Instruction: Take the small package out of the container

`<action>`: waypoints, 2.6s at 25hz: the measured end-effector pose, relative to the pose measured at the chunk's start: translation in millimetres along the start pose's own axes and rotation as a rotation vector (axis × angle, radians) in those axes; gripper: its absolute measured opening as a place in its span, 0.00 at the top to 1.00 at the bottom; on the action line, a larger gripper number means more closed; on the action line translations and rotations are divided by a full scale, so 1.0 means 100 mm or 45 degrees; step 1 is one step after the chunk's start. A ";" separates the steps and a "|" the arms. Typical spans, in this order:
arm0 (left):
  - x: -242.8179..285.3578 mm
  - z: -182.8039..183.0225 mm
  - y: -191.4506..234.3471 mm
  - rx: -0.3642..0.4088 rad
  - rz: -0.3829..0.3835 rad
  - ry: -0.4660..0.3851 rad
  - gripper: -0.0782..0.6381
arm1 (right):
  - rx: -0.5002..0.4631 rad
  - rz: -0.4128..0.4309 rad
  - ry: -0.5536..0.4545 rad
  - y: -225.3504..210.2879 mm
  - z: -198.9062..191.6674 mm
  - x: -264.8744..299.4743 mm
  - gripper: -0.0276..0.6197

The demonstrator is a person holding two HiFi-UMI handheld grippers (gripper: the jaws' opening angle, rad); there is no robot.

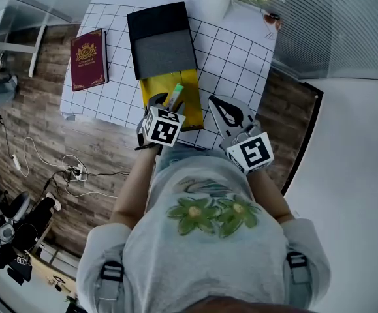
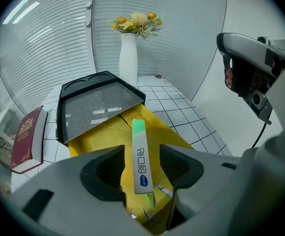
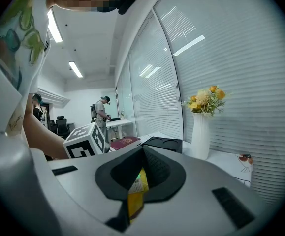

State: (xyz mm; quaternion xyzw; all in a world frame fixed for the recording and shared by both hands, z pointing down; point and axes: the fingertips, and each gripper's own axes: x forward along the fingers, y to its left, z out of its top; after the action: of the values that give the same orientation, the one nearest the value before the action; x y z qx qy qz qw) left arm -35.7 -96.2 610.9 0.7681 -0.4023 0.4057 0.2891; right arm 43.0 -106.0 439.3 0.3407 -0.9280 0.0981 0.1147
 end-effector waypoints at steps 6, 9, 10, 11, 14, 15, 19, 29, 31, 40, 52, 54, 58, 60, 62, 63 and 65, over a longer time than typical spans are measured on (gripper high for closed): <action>0.07 -0.05 0.01 -0.007 -0.017 0.028 0.61 | 0.005 -0.003 -0.007 0.00 0.01 0.01 0.95; 0.10 -0.08 0.02 -0.011 -0.020 0.039 0.61 | -0.001 -0.008 0.000 0.00 0.00 0.00 0.95; 0.11 -0.09 0.02 -0.013 -0.023 0.043 0.61 | -0.001 -0.010 -0.001 0.00 -0.01 0.00 0.95; 0.12 -0.10 0.02 -0.014 -0.025 0.046 0.61 | 0.000 -0.011 0.000 -0.01 -0.01 0.00 0.95; 0.13 -0.12 0.03 -0.013 -0.023 0.055 0.61 | 0.002 -0.013 0.009 -0.01 -0.02 0.01 0.95; 0.14 -0.12 0.03 -0.013 -0.022 0.057 0.61 | 0.002 -0.013 0.011 0.00 -0.03 0.01 0.95; 0.16 -0.15 0.04 -0.016 -0.027 0.063 0.61 | 0.002 -0.013 0.013 0.00 -0.03 0.02 0.95; 0.18 -0.19 0.09 -0.010 -0.004 0.090 0.63 | 0.002 -0.019 0.014 -0.01 -0.02 0.05 0.95; 0.19 -0.18 0.09 -0.013 -0.006 0.091 0.64 | 0.002 -0.020 0.014 -0.02 -0.03 0.06 0.95; 0.20 -0.19 0.07 -0.025 -0.012 0.093 0.68 | 0.006 -0.016 0.031 -0.01 -0.05 0.06 0.95; 0.21 -0.18 0.07 -0.024 0.001 0.104 0.74 | 0.011 -0.002 0.034 -0.03 -0.06 0.07 0.95; 0.21 -0.18 0.08 -0.026 0.006 0.107 0.75 | 0.011 -0.001 0.036 -0.02 -0.06 0.07 0.95; 0.21 -0.18 0.08 -0.027 0.016 0.110 0.75 | 0.006 0.002 0.032 -0.04 -0.05 0.06 0.95; 0.21 -0.18 0.08 -0.025 0.022 0.111 0.75 | 0.005 -0.001 0.035 -0.05 -0.06 0.06 0.95; 0.21 -0.18 0.08 -0.025 0.025 0.112 0.75 | 0.004 -0.002 0.036 -0.06 -0.06 0.05 0.95; 0.21 -0.18 0.08 -0.026 0.027 0.113 0.75 | 0.004 -0.001 0.035 -0.06 -0.06 0.05 0.95; 0.21 -0.18 0.09 -0.024 0.033 0.115 0.76 | 0.004 0.001 0.032 -0.05 -0.06 0.05 0.95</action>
State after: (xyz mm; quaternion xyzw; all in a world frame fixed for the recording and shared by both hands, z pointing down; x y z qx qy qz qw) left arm -42.9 -94.7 638.9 0.7410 -0.4023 0.4400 0.3089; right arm 44.0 -111.3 447.0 0.3392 -0.9265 0.1038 0.1258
